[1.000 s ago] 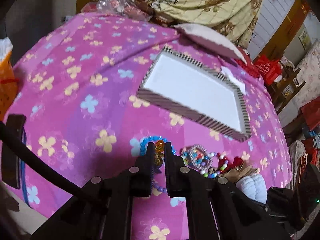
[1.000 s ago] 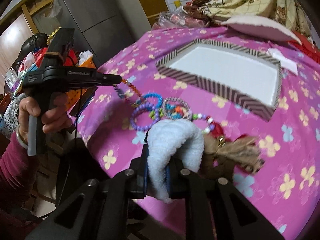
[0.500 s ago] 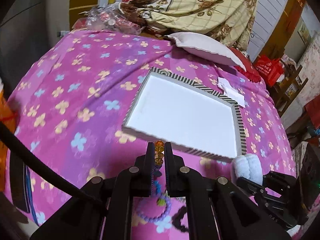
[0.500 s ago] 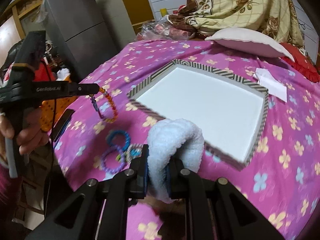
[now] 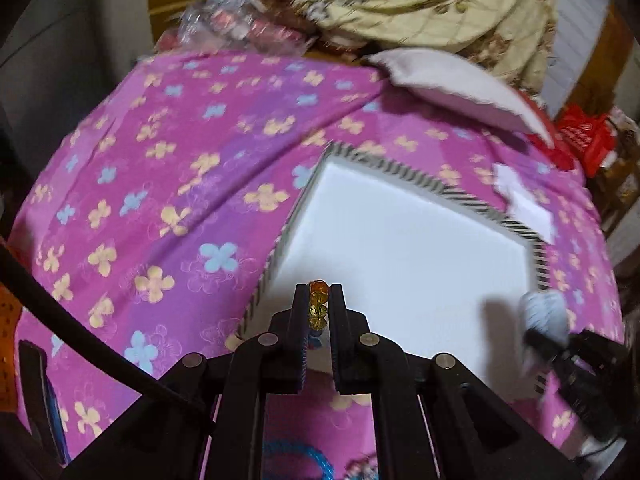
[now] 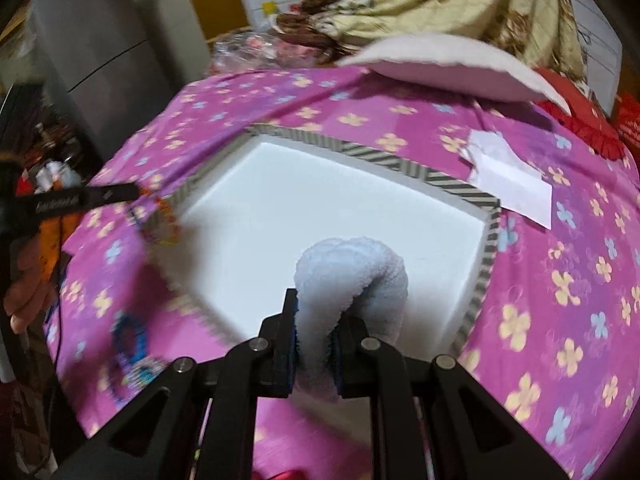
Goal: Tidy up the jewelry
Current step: 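Carry bracelet and scrunchie into the white box and open both tools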
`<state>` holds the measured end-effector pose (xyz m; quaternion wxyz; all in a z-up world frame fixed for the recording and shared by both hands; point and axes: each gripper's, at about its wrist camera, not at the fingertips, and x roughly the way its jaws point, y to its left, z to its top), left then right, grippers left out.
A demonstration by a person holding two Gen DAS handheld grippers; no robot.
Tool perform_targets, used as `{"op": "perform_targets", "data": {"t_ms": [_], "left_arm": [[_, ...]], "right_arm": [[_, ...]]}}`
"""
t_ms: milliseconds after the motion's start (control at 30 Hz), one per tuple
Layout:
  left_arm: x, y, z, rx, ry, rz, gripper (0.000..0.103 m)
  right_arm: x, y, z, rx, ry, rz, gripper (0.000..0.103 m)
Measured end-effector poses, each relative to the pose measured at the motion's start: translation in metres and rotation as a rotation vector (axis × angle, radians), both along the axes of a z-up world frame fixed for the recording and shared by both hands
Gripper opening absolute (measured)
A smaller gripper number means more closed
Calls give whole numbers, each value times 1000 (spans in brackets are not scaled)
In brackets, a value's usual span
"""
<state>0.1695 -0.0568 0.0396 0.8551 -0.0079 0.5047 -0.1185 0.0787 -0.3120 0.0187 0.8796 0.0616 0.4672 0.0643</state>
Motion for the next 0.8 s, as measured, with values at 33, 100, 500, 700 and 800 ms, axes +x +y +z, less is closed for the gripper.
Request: {"op": "perform_targets", "data": {"t_ms": [33,100,500,700,800], "left_arm": [[5,2,-8,15,15,14,12],[10,6,-22,37,39,27,12],[-11,10,-56,82,118,-34,12],[-12,10,-52,79,115,-42,12],[-12,11,-51,71,121,-42,12]], "right_arm": [[6,-6,-4,2,8,-10,14],[22,-24,-15,17,33,-36,14],[73,-63,-41,36,57,-66,14],[92,-67,-39,29,25,-44,14],[93,-74,-39,55,19,-62,19]]}}
